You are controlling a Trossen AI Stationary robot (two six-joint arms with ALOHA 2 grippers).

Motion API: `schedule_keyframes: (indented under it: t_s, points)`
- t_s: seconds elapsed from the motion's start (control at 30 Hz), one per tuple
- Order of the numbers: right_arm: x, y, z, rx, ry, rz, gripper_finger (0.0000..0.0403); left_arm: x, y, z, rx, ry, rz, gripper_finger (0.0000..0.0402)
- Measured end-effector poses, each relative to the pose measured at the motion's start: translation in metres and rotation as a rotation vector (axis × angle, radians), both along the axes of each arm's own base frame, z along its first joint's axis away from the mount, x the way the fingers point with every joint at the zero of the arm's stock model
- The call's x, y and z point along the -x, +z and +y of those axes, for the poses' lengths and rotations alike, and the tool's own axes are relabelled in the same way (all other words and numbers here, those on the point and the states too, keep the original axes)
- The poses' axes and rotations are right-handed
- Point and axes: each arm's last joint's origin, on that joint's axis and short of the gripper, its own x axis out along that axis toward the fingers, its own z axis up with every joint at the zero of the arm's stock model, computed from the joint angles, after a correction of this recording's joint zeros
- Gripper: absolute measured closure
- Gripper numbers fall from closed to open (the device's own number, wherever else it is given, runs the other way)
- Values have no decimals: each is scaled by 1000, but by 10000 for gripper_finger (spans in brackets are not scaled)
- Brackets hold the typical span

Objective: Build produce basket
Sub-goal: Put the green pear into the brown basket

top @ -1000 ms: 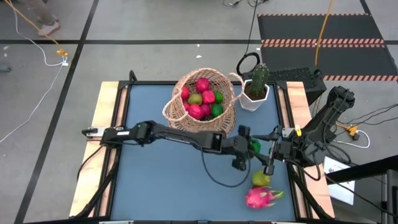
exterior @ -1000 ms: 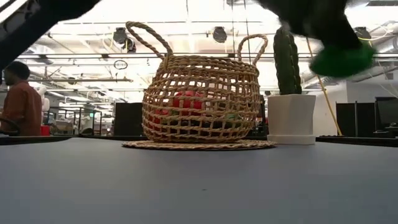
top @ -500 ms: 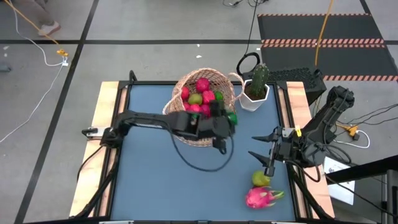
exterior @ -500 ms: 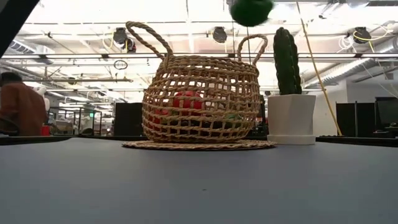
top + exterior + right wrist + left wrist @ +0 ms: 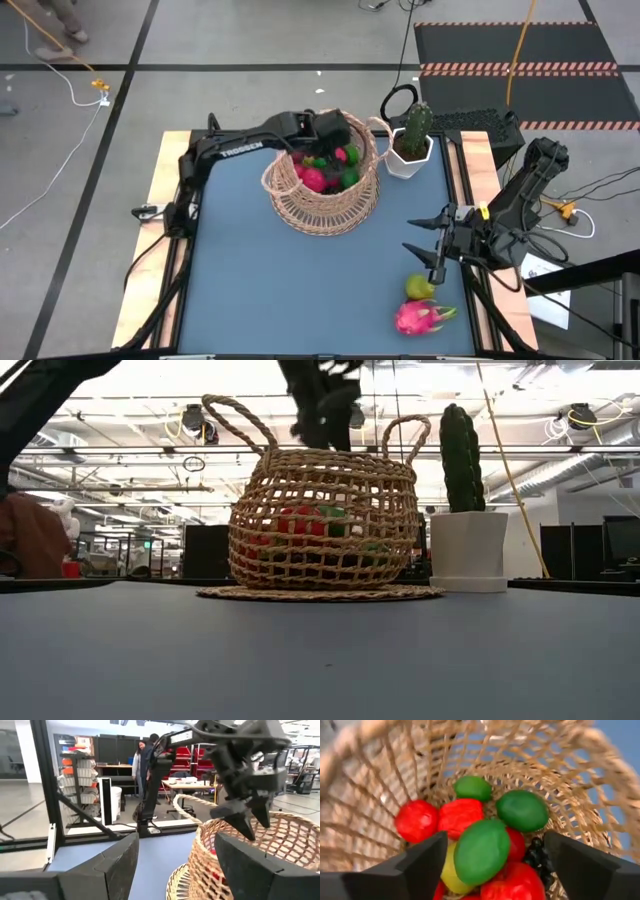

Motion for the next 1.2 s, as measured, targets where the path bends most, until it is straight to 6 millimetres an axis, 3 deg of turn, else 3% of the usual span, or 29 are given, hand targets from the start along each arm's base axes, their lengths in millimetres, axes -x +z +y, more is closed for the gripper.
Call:
schedule_keyframes:
  t_s: [0.13, 0.23, 0.37, 0.5, 0.63, 0.77, 0.97, 1.1, 1.2]
  points:
    - [-1, -8, 1, -22, 0, 29, 149, 3, -18, 12, 66, 65, 22, 28]
    - [-1, -9, 0, -50, -18, 27, 149, -1, -21, 1, 76, 52, 21, 11]
    - [0, -13, -1, -53, -66, 31, 149, -15, -10, -41, 61, -53, -72, 7]
    - [1, -31, -3, -55, -107, 37, 149, -32, -13, -113, 67, -313, -159, 7]
    - [4, -49, -5, -117, -119, 15, 149, -46, -46, -186, 1, -566, -277, 7]
    - [9, -53, -2, -179, -82, -12, 149, -55, -85, -229, -30, -660, -549, 7]
    - [17, -45, 6, -253, -12, -57, 149, -83, -139, -241, 93, -711, -862, 7]
    - [21, -48, 12, -291, 21, -59, 149, -115, -183, -245, 89, -732, -835, 7]
    - [20, -51, 16, -321, 27, -60, 149, -136, -202, -252, 49, -764, -850, 7]
